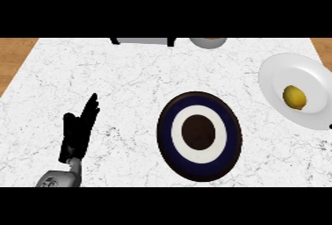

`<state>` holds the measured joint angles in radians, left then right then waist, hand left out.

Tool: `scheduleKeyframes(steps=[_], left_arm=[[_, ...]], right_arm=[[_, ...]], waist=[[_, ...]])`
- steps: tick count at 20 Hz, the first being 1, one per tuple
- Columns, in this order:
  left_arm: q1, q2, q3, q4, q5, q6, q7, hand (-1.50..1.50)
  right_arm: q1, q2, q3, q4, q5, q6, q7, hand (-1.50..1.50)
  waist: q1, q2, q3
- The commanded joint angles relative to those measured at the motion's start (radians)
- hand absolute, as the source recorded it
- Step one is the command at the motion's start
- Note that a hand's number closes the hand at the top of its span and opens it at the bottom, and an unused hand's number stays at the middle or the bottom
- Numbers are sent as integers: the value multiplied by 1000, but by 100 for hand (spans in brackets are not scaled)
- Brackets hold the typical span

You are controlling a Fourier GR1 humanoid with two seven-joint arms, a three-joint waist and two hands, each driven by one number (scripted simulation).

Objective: Pick the lemon from the plate and place it in the plate

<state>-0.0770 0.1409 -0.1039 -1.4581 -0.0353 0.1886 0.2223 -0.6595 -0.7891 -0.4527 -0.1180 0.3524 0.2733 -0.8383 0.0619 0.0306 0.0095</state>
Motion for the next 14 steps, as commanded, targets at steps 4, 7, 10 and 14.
scheduleKeyframes(steps=[4, 7, 10, 14], left_arm=[[22, -2, -6, -19, -9, 3, -10, 0], [13, -2, -13, -17, -10, -7, 1, 0], [3, -21, -13, -15, -16, 15, -7, 0], [-22, 15, 18, 4, 10, -26, 5, 0]], right_arm=[[34, -60, -37, 6, -30, 36, -38, -150], [48, -22, -52, 16, -41, -57, -16, -150], [38, -63, -69, 18, -55, -31, 7, -150], [49, -60, -64, 16, -49, -37, 9, -150]], waist=[[3, -1, 2], [6, 1, 2], [6, 2, 2], [3, 2, 2]])
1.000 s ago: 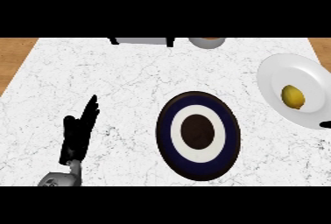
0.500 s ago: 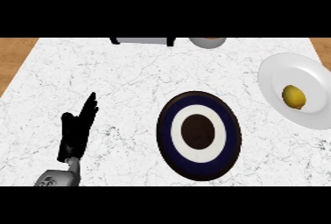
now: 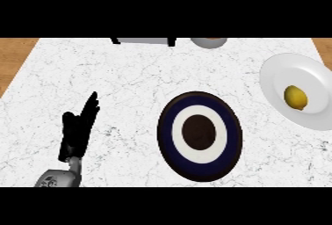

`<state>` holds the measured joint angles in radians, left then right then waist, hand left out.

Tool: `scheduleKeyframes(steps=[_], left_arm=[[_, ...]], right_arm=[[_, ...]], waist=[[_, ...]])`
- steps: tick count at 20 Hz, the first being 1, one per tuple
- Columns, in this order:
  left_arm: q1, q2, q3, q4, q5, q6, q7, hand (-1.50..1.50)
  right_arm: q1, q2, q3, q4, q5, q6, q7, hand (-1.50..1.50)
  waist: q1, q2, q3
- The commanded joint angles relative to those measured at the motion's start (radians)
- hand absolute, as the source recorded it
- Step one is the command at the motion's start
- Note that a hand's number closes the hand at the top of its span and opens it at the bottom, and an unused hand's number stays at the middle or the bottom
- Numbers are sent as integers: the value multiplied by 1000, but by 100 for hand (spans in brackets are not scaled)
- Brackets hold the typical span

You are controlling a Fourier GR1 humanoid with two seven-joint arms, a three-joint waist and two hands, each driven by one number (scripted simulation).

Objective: Pick the lemon from the plate and place it in the plate

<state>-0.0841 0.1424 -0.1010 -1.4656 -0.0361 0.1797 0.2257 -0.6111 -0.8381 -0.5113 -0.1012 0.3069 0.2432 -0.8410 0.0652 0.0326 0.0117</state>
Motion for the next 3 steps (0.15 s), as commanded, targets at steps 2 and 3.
scheduleKeyframes(steps=[2, 3], left_arm=[[3, -14, -14, -17, 5, -6, 24, 0], [20, -12, -16, -15, -16, 13, 5, 0]], right_arm=[[19, -4, -3, 1, 1, -24, 1, -150], [36, -16, -4, -3, 2, -26, -17, -150]], waist=[[7, 0, 1], [4, 0, 2]])
